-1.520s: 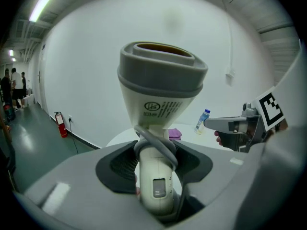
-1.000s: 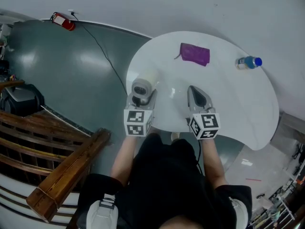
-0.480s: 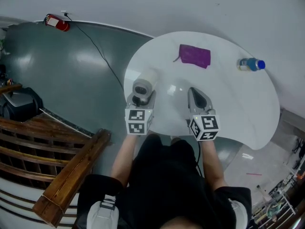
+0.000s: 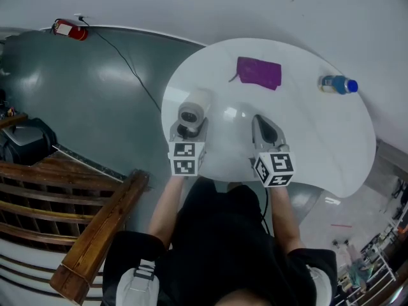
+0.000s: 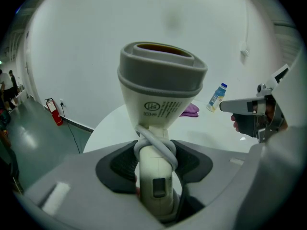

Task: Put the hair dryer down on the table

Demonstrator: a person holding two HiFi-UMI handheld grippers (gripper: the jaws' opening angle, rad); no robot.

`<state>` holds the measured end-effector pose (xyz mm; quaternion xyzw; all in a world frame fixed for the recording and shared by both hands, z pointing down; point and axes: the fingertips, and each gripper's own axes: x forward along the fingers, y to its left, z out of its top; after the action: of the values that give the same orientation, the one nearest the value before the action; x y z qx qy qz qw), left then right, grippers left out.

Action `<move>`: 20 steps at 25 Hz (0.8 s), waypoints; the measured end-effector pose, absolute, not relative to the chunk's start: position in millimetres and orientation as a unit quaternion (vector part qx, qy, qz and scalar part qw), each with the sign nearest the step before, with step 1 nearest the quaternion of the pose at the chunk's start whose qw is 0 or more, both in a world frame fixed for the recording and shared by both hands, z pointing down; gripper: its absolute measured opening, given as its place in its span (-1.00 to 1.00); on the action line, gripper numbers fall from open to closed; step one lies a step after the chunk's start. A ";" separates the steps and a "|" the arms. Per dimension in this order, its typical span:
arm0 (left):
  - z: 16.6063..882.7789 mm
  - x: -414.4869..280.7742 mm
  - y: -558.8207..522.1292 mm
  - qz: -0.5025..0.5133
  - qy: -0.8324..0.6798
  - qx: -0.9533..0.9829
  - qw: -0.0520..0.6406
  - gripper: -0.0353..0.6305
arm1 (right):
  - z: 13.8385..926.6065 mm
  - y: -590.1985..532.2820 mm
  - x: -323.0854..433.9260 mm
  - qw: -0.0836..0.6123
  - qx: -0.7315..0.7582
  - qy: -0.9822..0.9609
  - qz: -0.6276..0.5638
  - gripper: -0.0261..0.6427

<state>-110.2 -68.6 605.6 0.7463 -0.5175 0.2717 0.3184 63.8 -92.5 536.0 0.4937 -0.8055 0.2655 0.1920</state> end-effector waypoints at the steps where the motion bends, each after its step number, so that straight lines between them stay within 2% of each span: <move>1: 607.2 -109.3 -70.3 0.274 -0.517 0.746 0.318 -0.24 | 537.5 -93.5 64.6 0.193 0.494 -0.805 0.267 -0.91; 20: 637.2 -101.9 -94.8 0.306 -0.500 0.739 0.330 -0.24 | 548.4 -113.6 72.7 0.194 0.506 -0.790 0.287 -0.91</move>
<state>-101.9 -94.8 637.2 0.7395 -0.5005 0.3059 0.3303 72.7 -113.6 548.4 0.5057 -0.7901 0.2868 0.1944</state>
